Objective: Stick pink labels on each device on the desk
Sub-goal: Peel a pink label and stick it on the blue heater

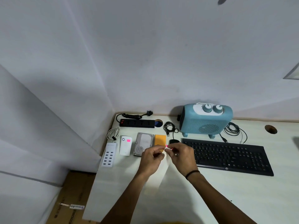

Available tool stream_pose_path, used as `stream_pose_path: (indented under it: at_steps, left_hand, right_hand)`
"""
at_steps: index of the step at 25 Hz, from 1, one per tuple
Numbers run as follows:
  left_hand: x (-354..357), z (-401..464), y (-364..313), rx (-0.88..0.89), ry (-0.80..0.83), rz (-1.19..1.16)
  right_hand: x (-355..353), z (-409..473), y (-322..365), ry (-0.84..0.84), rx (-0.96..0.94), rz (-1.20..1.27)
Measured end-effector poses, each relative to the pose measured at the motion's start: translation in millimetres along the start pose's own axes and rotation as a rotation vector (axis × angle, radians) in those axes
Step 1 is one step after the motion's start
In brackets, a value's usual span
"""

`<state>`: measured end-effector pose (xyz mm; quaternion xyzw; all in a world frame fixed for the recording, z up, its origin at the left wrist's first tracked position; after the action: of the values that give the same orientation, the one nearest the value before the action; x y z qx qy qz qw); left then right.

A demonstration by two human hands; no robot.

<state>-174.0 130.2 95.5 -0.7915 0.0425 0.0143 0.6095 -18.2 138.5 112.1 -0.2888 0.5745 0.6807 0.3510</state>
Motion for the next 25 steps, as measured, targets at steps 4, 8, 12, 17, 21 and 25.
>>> stream_pose_path:
  at_steps: [4, 8, 12, 17, 21, 25]
  left_hand:
    - [0, -2, -5, 0.102, 0.068, 0.199]
    - [-2, -7, -4, 0.147, 0.135, 0.342]
    - [-2, -11, -4, 0.143, 0.181, 0.41]
    - [7, -18, 5, 0.104, 0.217, 0.424]
    - [12, -17, 7, 0.107, 0.245, 0.414]
    - [19, -16, 7, 0.17, 0.271, 0.413]
  right_hand:
    - [0, -4, -4, 0.081, 0.042, -0.02]
    - [4, -10, -5, 0.168, 0.052, -0.031]
    - [7, -15, -8, 0.279, 0.042, -0.025]
    - [4, -25, -14, 0.305, 0.063, -0.021]
    - [-2, -28, -21, 0.308, 0.13, 0.055]
    - [-8, -30, -30, 0.28, 0.231, 0.125]
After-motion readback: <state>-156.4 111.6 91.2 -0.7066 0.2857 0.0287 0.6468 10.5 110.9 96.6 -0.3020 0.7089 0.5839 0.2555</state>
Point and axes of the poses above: each hand's wrist, its own z-axis towards the middle knuckle, its own x-axis out of the palm, y = z × x, the point moved 5 cm from there along z, towards the middle knuckle, and after that the axes turned 14 degrees about -z, right-handed, at the moved point
